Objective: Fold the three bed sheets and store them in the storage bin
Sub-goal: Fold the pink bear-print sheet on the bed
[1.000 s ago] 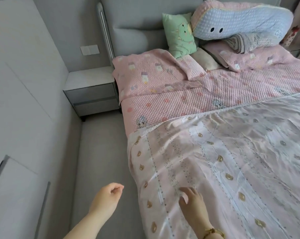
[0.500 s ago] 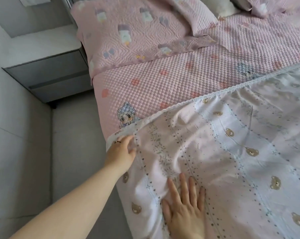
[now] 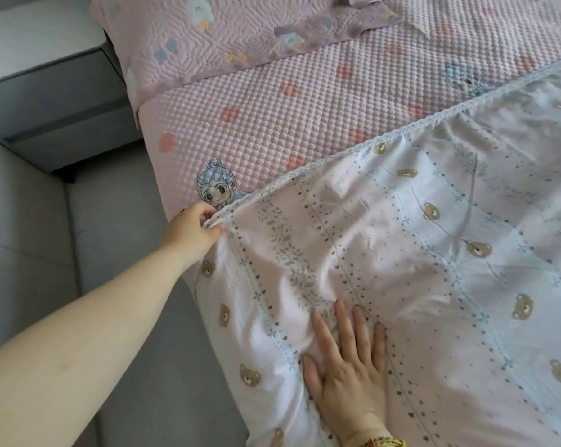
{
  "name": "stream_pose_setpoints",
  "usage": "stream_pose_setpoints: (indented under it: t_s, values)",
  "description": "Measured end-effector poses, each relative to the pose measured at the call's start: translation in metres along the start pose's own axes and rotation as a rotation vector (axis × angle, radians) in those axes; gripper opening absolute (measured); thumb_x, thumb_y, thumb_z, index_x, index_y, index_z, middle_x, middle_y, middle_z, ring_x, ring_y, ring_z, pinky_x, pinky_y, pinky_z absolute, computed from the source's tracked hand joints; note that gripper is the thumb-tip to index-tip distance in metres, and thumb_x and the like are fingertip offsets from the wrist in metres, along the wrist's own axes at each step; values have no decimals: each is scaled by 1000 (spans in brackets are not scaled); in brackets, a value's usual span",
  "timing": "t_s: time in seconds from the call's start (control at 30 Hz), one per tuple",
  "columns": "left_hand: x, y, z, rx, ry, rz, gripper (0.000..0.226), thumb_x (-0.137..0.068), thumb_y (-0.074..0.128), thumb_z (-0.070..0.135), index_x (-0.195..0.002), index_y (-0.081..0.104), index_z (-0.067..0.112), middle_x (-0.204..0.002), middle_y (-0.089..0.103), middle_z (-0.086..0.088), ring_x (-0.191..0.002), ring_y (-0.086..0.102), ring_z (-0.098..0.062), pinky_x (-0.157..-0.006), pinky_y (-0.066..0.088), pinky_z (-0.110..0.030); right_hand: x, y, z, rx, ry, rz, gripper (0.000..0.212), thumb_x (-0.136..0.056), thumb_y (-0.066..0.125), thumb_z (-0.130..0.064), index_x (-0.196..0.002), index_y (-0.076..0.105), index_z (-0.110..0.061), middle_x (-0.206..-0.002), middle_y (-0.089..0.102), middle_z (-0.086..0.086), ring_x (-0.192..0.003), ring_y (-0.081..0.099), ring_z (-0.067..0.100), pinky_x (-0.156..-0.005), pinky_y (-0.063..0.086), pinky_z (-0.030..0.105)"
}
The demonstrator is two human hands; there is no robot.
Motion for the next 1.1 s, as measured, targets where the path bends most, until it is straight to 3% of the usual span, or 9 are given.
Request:
stream_pose_setpoints:
  t_s: [0.07,0.17,0.33,0.4,0.53,0.77,0.93,1.03,1.1]
  values:
    - [9,-4,3,-41,46,48,14,-87,57,12,-101,60,10,-92,57,-6,-85,50,-23,-71,33,-26,0,1,-1,13,0,19,58,-93,3,-53,-147,1,-33,-156,-11,-5,-143,-11,16,-116,-9,37]
    - [30,-7,4,-158,179,198,20,-84,57,8,-104,61,5,-102,59,-10,-94,53,-29,-68,30,-27,1,2,0,18,-8,44,58,-93,4,-54,-147,2,-33,-156,-10,-5,-144,-11,16,-116,-9,37]
    - [45,-10,-7,-212,355,160,26,-90,40,10,-106,58,-1,-112,60,-15,-94,59,-36,-65,35,-32,1,2,-2,10,-14,55,57,-93,5,-54,-146,1,-34,-155,-12,-7,-143,-11,14,-117,-8,36]
    - [40,-11,-8,-228,344,135,27,-92,38,6,-108,58,2,-117,58,-12,-100,56,-34,-68,32,-28,0,1,-2,9,-11,59,57,-93,5,-54,-146,0,-34,-155,-12,-7,-143,-11,14,-117,-8,36]
    - [29,-13,-9,-144,231,90,39,-94,38,6,-129,51,18,-130,52,-8,-116,47,-27,-84,35,-28,0,1,-1,8,-12,51,57,-93,5,-54,-146,0,-35,-155,-11,-8,-143,-11,13,-116,-6,36]
    - [21,-21,-15,-364,212,137,28,-94,46,23,-120,52,18,-117,59,-8,-101,56,-31,-71,38,-30,0,1,-1,9,-16,53,57,-93,4,-54,-146,0,-35,-155,-12,-9,-143,-12,13,-115,-6,36]
    - [22,-25,-26,-681,175,86,22,-96,41,28,-111,51,14,-96,63,-4,-87,56,-26,-70,25,-27,-3,-5,-4,-63,15,-15,56,-93,4,-55,-146,0,-37,-155,-11,-10,-143,-12,11,-116,-8,34]
    - [32,-34,-36,-537,105,43,9,-93,46,22,-95,52,16,-89,60,-6,-85,54,-27,-61,27,-29,-3,-11,-6,-80,30,-75,56,-93,4,-55,-146,2,-37,-155,-11,-10,-143,-12,11,-116,-9,34]
    - [48,-43,-39,-263,104,-6,12,-92,49,20,-79,47,19,-88,59,-6,-84,53,-27,-55,30,-26,-4,-20,-10,-73,58,-183,55,-93,4,-55,-144,15,-38,-156,6,-4,-144,-8,14,-116,-8,33]
Point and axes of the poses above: each hand's wrist, its own x-axis away from the middle knuckle, its own y-axis out of the palm, z = x × y, the point moved 1 cm from there along -x, towards the middle knuckle
